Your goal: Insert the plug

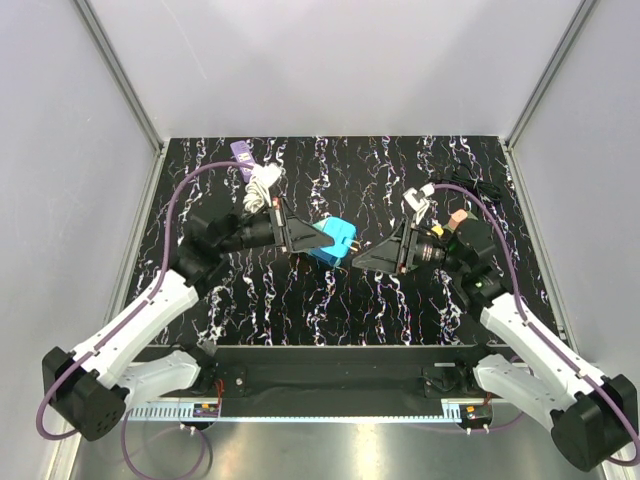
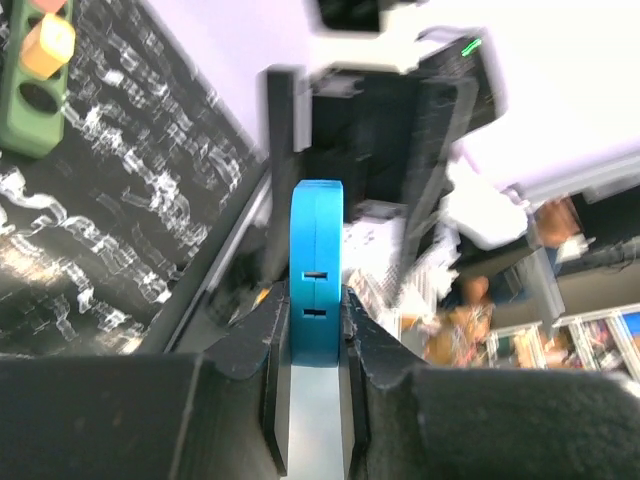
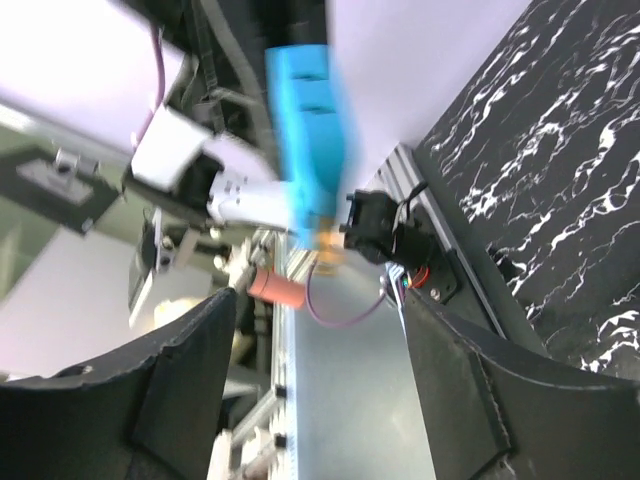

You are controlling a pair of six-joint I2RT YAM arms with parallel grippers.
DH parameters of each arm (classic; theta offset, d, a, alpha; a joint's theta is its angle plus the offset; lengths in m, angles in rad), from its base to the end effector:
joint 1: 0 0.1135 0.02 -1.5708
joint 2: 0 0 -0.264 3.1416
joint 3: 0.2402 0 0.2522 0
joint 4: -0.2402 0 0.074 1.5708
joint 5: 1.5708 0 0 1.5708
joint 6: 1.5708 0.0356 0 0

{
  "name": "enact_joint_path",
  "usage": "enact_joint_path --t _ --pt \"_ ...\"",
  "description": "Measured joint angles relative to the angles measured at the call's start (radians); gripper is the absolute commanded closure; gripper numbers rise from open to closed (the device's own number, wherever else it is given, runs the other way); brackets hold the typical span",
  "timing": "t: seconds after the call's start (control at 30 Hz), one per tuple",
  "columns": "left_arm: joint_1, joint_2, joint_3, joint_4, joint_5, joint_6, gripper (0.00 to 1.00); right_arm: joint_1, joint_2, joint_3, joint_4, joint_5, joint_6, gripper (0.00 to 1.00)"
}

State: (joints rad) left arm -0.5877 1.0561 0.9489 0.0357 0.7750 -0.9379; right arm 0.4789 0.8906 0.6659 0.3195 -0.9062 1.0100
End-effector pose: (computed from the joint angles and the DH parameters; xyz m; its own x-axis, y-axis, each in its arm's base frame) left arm 0.1852 -0.1534 0.3696 -0.8229 -0.1439 -0.5497 0.5299 0.1547 -0.8338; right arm 0.1661 0.1178 0.3317 -0.7849 0.1809 -0.5926 -0.5922 0.0621 0.8034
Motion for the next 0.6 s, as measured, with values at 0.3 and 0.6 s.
enact_joint_path --t 0.3,0.6 --pt "0.000 -0.041 -0.085 0.251 -0.141 -0.195 1.00 0.011 0.045 -0.027 0.147 0.130 0.077 0.38" --pt "0.000 -0.075 -0.093 0.305 -0.211 -0.219 1.00 0.052 0.124 0.017 0.267 0.165 0.107 0.35"
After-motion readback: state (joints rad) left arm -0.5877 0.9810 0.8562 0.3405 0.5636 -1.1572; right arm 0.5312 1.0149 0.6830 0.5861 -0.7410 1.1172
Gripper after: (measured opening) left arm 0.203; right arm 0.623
